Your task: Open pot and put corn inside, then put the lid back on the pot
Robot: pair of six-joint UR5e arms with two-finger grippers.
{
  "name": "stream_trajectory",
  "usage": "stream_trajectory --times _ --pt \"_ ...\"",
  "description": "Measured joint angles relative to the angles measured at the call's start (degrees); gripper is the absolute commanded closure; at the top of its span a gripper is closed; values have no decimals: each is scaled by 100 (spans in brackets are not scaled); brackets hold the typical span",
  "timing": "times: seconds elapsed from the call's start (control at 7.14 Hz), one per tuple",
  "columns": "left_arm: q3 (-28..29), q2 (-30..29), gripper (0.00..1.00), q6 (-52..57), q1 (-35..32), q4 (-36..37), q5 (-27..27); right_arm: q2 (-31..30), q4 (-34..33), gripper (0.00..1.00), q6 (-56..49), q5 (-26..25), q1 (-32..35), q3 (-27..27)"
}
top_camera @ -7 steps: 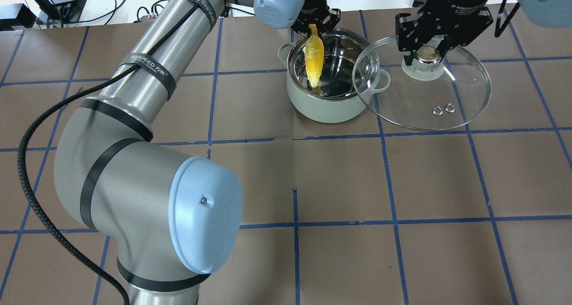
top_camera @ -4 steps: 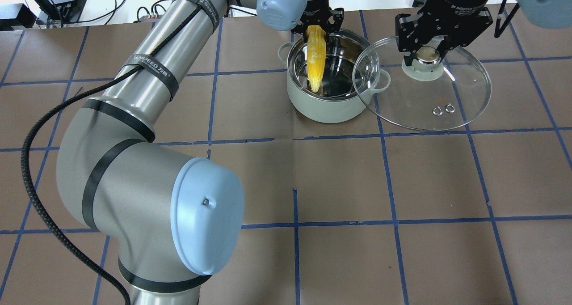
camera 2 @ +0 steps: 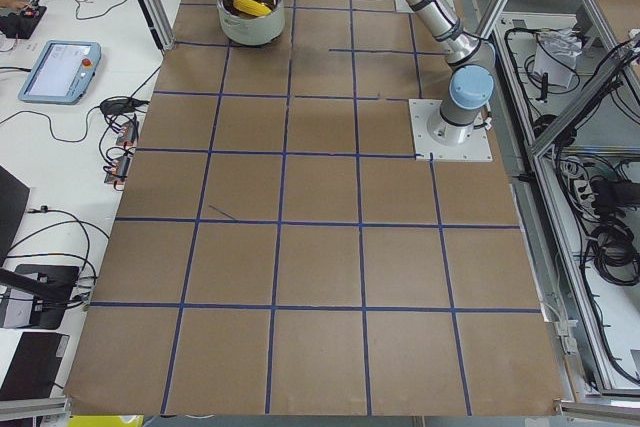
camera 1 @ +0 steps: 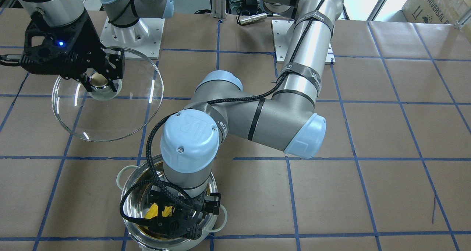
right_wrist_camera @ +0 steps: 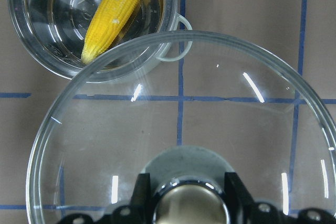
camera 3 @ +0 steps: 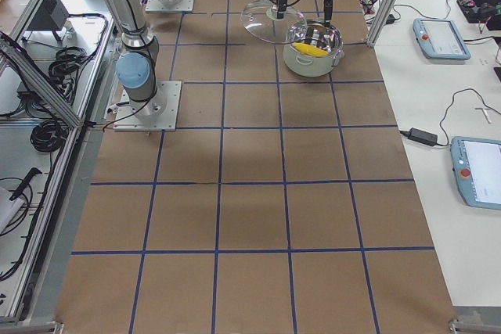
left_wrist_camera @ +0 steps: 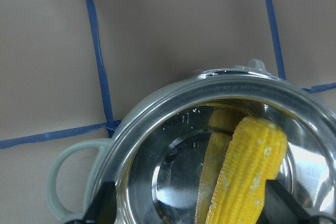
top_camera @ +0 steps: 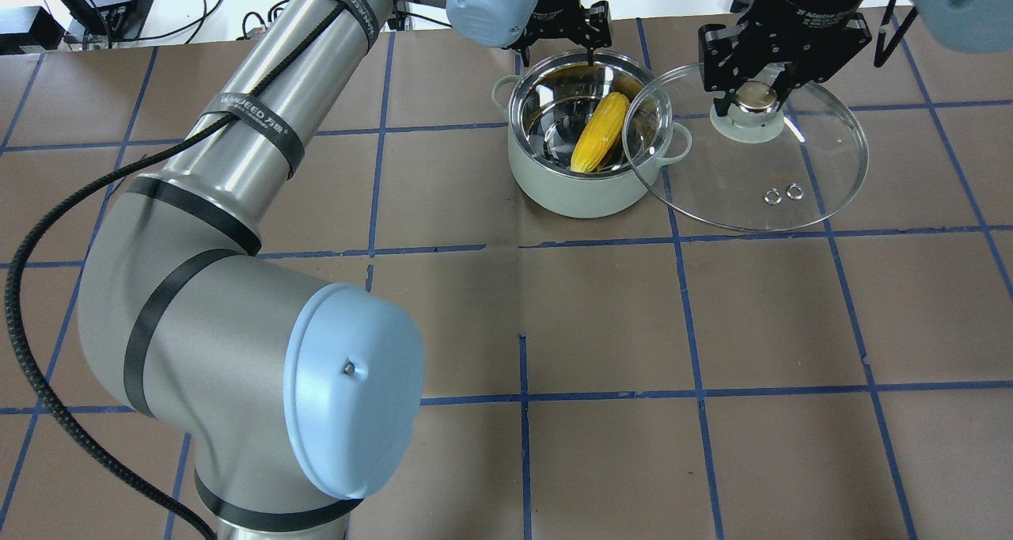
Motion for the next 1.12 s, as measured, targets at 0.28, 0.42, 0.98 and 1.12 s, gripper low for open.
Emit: stream_trajectory --times 0.28,0.42,0.98,1.12 --pt "-595 519 0 204 205 -61 28 278 -461 79 52 12 104 -48" --pt "-1168 1015 0 328 432 -65 15 429 -805 79 76 10 211 -61" --pt "-3040 2875 0 947 1339 -213 260 1223 -1678 80 159 57 436 -270" --pt "-3357 3214 0 1134 1499 -278 322 1581 -1726 80 168 56 517 -549"
